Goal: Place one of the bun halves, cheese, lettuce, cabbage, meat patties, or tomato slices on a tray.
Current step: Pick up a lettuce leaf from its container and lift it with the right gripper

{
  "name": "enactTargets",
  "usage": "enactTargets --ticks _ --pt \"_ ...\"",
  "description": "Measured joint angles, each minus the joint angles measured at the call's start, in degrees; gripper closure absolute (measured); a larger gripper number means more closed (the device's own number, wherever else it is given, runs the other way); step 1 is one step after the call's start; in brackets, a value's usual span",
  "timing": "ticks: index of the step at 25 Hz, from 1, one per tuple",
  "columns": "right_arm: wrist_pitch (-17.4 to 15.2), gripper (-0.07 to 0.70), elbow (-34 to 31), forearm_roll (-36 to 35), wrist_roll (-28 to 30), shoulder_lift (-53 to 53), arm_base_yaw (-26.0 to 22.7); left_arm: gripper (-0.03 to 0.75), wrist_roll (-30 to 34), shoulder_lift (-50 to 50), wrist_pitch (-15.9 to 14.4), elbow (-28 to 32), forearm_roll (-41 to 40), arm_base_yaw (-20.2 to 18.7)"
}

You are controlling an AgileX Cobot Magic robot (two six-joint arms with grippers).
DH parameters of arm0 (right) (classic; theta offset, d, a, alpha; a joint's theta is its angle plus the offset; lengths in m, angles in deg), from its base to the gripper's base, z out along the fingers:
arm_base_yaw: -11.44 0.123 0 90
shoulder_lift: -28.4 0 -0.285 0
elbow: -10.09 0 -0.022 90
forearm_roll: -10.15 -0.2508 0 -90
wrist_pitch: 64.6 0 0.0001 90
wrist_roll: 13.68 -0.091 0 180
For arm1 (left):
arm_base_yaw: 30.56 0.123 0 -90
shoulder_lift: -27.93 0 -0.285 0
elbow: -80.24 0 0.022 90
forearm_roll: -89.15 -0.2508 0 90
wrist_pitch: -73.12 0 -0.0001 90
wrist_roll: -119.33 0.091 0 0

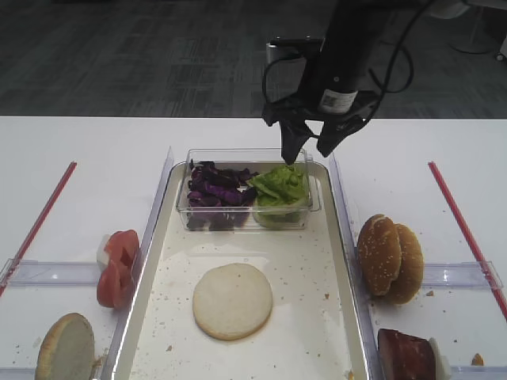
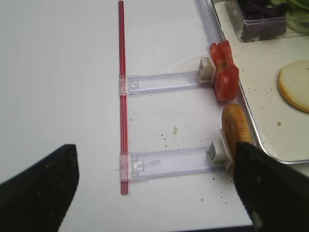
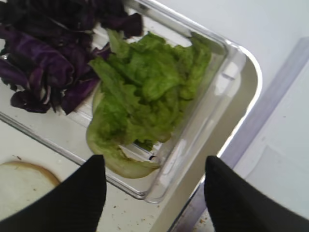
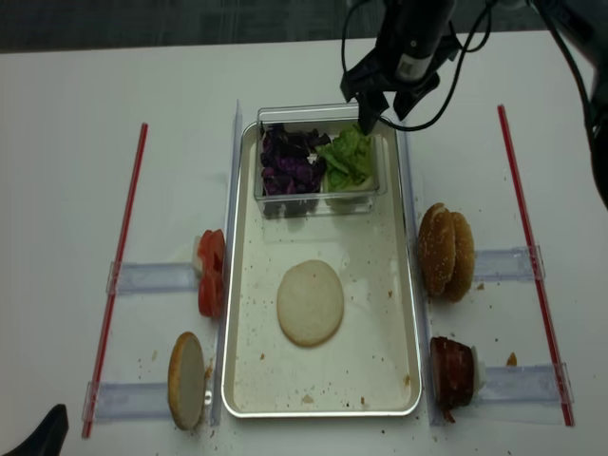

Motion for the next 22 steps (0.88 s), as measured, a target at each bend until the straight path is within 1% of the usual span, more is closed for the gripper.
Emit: enactTargets --ticks 3,8,13,18,22 --pt "0.00 0.162 0.00 0.00 0.13 0.00 2.26 0.118 0.00 0.00 0.00 0.00 0.00 0.00" --pt "2.08 0.164 0.00 -0.14 0.47 0.00 5.17 0.118 0.00 0.00 0.00 0.00 0.00 0.00" --pt "3.86 0.171 0.00 0.30 0.71 -0.13 5.38 0.118 0.00 0.00 0.00 0.00 0.00 0.00" --pt "4.46 0.226 0.23 0.78 1.43 -1.61 5.38 0.118 0.00 0.00 0.00 0.00 0.00 0.00" --pt "5.51 0.242 0.65 0.78 1.99 -3.40 5.38 0.118 0.00 0.00 0.00 0.00 0.00 0.00"
